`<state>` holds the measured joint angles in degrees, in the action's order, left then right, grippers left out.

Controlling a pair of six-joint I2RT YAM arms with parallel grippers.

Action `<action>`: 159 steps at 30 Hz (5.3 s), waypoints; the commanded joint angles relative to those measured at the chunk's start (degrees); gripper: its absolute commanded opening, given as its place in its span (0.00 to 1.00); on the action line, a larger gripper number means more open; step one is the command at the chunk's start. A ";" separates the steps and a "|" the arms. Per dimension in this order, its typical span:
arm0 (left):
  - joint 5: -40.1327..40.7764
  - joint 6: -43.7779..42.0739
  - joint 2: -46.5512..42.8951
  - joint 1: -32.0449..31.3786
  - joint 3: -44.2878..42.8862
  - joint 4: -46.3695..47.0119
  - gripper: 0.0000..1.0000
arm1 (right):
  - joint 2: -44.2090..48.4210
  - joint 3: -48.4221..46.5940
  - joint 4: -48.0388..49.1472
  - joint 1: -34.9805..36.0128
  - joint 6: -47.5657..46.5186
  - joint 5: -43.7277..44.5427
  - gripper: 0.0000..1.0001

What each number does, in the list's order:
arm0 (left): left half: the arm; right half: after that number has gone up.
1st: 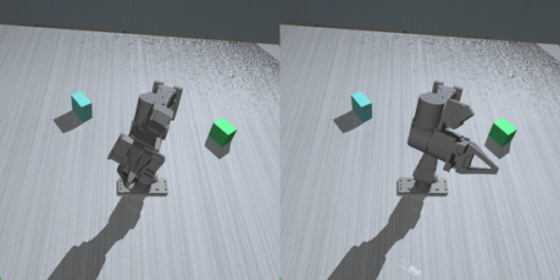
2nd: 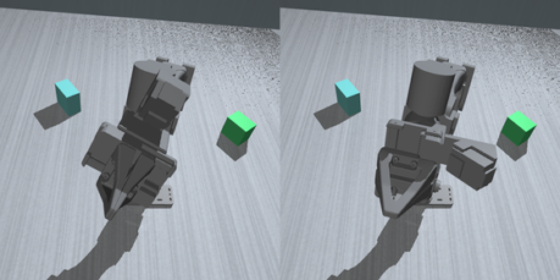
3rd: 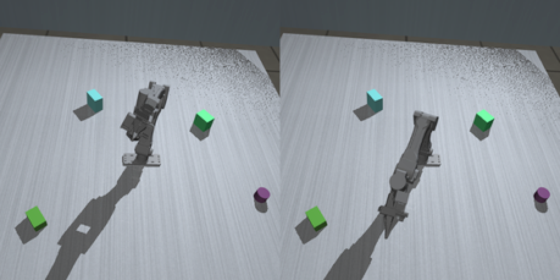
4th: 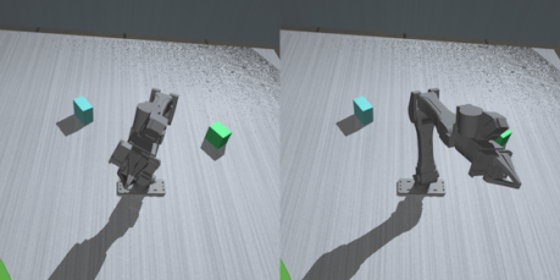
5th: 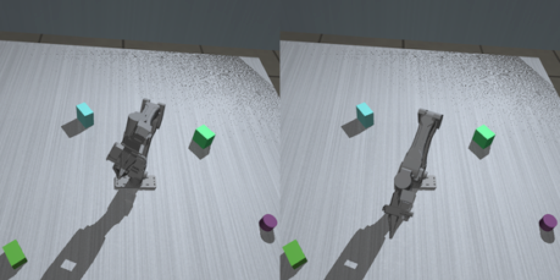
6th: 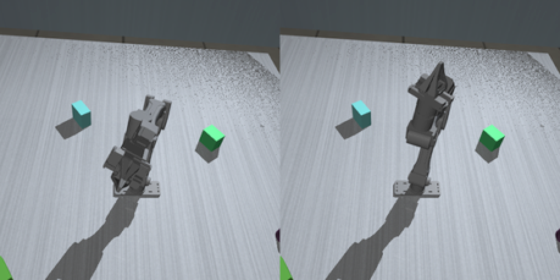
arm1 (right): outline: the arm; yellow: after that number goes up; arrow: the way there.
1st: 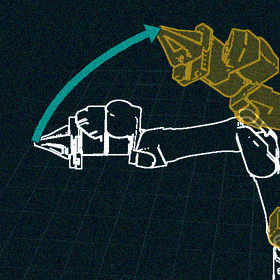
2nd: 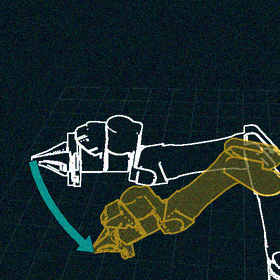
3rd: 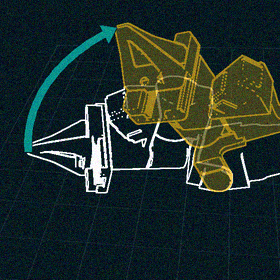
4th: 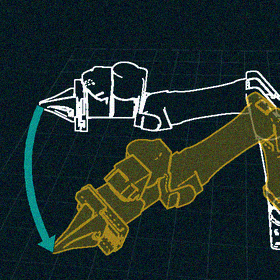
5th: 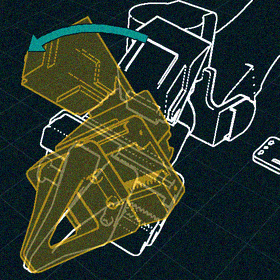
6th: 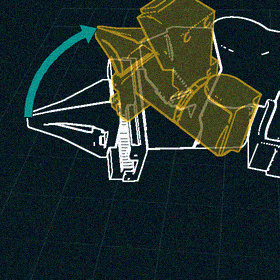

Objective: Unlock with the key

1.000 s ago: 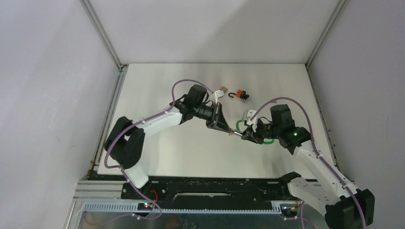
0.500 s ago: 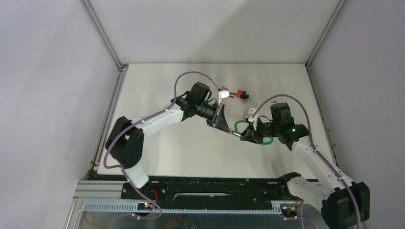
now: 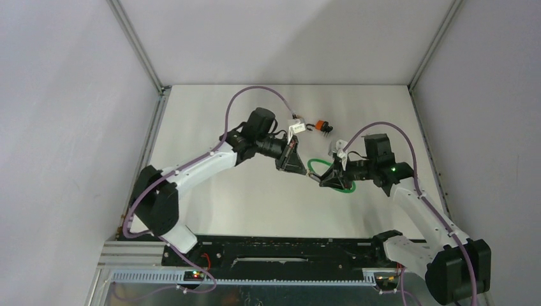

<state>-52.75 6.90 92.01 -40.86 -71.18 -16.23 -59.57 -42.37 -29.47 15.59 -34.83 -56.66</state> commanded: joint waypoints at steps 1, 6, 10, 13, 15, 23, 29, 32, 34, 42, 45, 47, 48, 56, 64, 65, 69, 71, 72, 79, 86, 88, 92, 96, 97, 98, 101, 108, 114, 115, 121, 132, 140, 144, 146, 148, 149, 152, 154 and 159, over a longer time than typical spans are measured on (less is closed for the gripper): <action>-5.15 -8.92 -6.44 -1.23 2.73 5.57 0.00 | -0.72 -2.18 -0.55 -0.87 0.77 -3.61 0.00; -4.70 -12.98 -7.38 -1.61 3.32 4.39 0.00 | -0.04 -3.02 -0.95 -1.59 0.88 -4.30 0.00; -3.76 -10.71 -7.04 -1.83 2.67 5.26 0.10 | 0.84 -3.69 -0.71 -1.60 1.21 -4.50 0.00; -2.69 -9.88 -6.71 -1.83 1.92 5.27 0.22 | 0.94 -4.73 -1.63 -1.75 0.72 -5.52 0.00; -2.21 -9.71 -6.42 -1.70 1.23 4.80 0.29 | 1.01 -5.36 -2.18 -1.99 0.58 -6.25 0.00; 0.02 -11.59 -7.10 -0.12 -1.63 1.95 0.59 | 1.63 -7.20 -3.09 -4.35 0.64 -9.59 0.00; 3.12 -19.24 -10.79 2.80 -1.60 0.29 0.81 | 2.26 -8.48 -1.97 -6.90 3.11 -14.12 0.00; 4.94 -25.73 -12.42 3.16 -0.58 -0.26 0.85 | 2.30 -8.99 0.44 -8.09 6.74 -17.65 0.00; 5.00 -29.18 -12.28 3.22 -0.75 -0.90 0.87 | 2.27 -9.05 3.12 -8.51 10.45 -20.00 0.00; 2.51 -38.06 -7.50 2.03 -4.20 -2.93 0.90 | 0.17 -9.04 14.33 -9.09 24.22 -27.25 0.00; 2.64 -39.99 -5.64 0.48 -5.68 -2.93 0.90 | -0.89 -9.05 16.74 -9.05 26.97 -28.35 0.00; 4.64 -42.01 -4.06 -0.94 -7.89 -5.03 0.90 | -1.52 -9.05 18.01 -9.05 28.38 -28.91 0.00; 5.35 -42.49 -3.37 -1.52 -8.62 -5.56 0.90 | -1.79 -9.05 18.50 -9.05 28.89 -29.03 0.00; 5.35 -40.66 0.27 -3.46 -11.36 -5.05 0.60 | -2.05 -9.05 17.62 -9.21 28.59 -28.91 0.00; 6.78 -38.13 0.06 -3.29 -9.12 -5.04 0.00 | -0.68 -8.96 12.35 -11.45 24.86 -28.69 0.00; 7.27 -37.74 -0.24 -3.20 -8.48 -5.04 0.00 | -0.62 -8.96 11.50 -11.87 24.28 -28.79 0.00; 10.42 -34.94 -1.47 -2.63 -6.26 -4.78 0.00 | 0.30 -7.90 10.66 -13.70 23.52 -29.20 0.00; 11.85 -33.05 -1.50 -2.21 -5.76 -5.33 0.00 | 1.02 -6.78 12.29 -14.49 24.76 -29.31 0.00; 12.79 -32.16 -1.49 -2.11 -5.54 -5.66 0.00 | 1.25 -6.24 13.49 -14.80 25.83 -29.67 0.00; 9.37 -27.42 -2.67 0.45 -2.36 -2.01 0.00 | -0.19 -5.35 15.69 -15.07 28.02 -32.70 0.00; -2.26 -27.14 -5.51 -1.08 1.96 6.21 0.00 | -0.70 -5.35 18.75 -11.83 29.48 -30.70 0.00; -1.99 -27.31 -4.32 -2.19 1.50 6.18 0.00 | -0.35 -5.35 22.09 -10.43 31.57 -29.96 0.00; -2.40 -26.25 -0.98 -2.82 -0.90 3.82 0.00 | -0.21 -5.35 26.73 -9.31 35.45 -29.30 0.00; 2.24 -27.15 0.17 -1.81 -3.08 -2.51 0.00 | 0.86 -5.35 26.88 -12.02 35.88 -28.65 0.00; 4.03 -26.74 0.35 -1.33 -3.50 -3.96 0.00 | 1.18 -5.35 26.40 -13.04 35.70 -28.09 0.00; 5.91 -26.16 0.61 -0.80 -4.06 -5.60 0.00 | 1.47 -5.35 25.66 -13.96 35.25 -27.21 0.00; 11.81 -24.06 1.30 1.13 -5.91 -11.63 0.00 | 1.50 -5.35 21.21 -17.62 32.48 -23.62 0.00; 20.21 -18.12 -2.88 8.93 -0.26 -13.78 0.00 | -2.87 -3.82 16.90 -25.18 31.99 -11.22 0.00; 22.24 -11.54 -2.78 18.47 1.27 -15.72 0.04 | -6.01 -3.18 17.26 -25.25 34.04 6.74 0.00; 22.26 -10.31 -2.05 19.99 1.37 -15.83 0.04 | -6.85 -3.30 16.60 -24.91 33.93 9.40 0.00; 19.11 -4.79 4.96 26.52 1.48 -17.17 0.04 | -12.85 -3.60 14.69 -22.15 31.22 20.12 0.03; 18.03 -0.74 13.25 32.96 2.54 -15.27 0.05 | -33.48 -12.41 7.61 -21.49 27.81 28.75 0.01; 18.31 1.89 18.75 36.04 -1.31 -14.36 0.11 | -43.44 -19.25 5.32 -19.74 27.62 31.04 0.06; 18.21 1.94 21.16 36.57 -3.93 -14.68 0.14 | -45.90 -21.44 4.25 -19.47 27.56 29.91 0.08; 18.38 1.98 22.09 36.64 -4.67 -14.66 0.16 | -45.75 -21.48 4.01 -19.45 27.23 29.20 0.09; 18.55 2.07 23.03 36.61 -5.53 -14.73 0.19 | -44.88 -21.47 3.59 -19.54 26.89 27.96 0.11; 18.80 2.07 23.43 36.70 -6.01 -14.71 0.20 | -44.13 -21.46 3.43 -19.63 26.82 27.32 0.12; 19.80 1.78 24.72 36.81 -7.79 -15.12 0.25 | -40.59 -21.53 2.60 -19.79 26.34 25.97 0.18; 20.72 0.76 25.83 36.82 -10.15 -16.83 0.28 | -37.83 -21.26 1.77 -19.81 25.93 25.54 0.21; 25.96 -2.94 26.57 37.53 -15.06 -20.18 0.30 | -29.08 -18.60 0.73 -19.32 24.23 26.26 0.26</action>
<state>-31.92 7.77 118.26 -4.21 -80.86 -33.91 -96.97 -61.60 -27.81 -4.03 -8.29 -29.63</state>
